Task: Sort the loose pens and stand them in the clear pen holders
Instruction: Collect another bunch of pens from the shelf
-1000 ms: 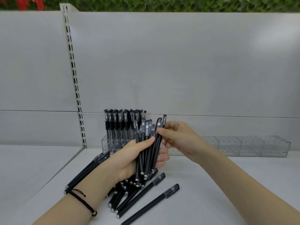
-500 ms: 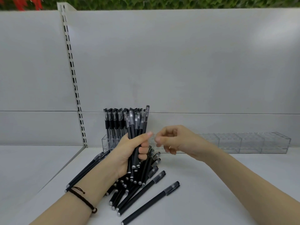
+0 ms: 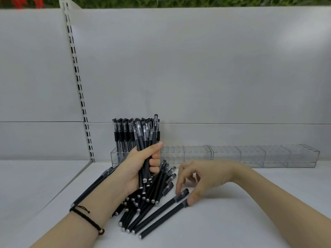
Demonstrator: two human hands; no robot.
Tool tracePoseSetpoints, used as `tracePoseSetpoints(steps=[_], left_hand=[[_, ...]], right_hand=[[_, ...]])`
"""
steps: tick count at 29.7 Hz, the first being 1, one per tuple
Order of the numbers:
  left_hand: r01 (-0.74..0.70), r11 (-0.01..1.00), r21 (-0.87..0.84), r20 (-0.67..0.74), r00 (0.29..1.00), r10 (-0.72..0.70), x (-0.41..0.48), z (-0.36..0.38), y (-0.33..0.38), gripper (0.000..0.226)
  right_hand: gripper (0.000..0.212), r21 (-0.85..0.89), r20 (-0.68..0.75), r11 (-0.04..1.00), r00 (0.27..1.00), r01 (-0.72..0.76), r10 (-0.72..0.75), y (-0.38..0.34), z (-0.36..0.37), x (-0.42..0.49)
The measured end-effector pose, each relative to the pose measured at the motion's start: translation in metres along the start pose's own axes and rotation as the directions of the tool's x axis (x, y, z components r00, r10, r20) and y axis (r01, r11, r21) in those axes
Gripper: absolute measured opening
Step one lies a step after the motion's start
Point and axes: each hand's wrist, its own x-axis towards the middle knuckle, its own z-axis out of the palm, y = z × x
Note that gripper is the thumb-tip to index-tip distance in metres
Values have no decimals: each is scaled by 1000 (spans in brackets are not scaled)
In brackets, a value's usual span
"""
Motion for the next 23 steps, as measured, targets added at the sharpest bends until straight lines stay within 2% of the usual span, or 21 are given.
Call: tracePoseSetpoints(steps=[4, 7, 14, 19, 23], left_hand=[[12, 1000, -2, -15, 1000, -12, 0, 1, 0, 21], [10, 999, 31, -14, 1000, -10, -2, 3, -1, 17], [39, 996, 81, -25, 999, -37, 0, 2, -5, 18], [51, 995, 89, -39, 998, -47, -1, 1, -5, 19], [67, 994, 83, -41, 997, -64, -2, 1, -4, 21]], right_hand=[[17, -52, -130, 996, 989, -70, 63, 15, -1, 1], [20, -3, -184, 994, 977, -110, 108, 25, 0, 6], [22, 112, -206, 989, 971, -102, 123, 30, 1, 7], [16, 177, -236, 982, 966, -67, 108, 31, 0, 8], [10, 366, -237, 930, 964, -27, 121, 32, -1, 5]])
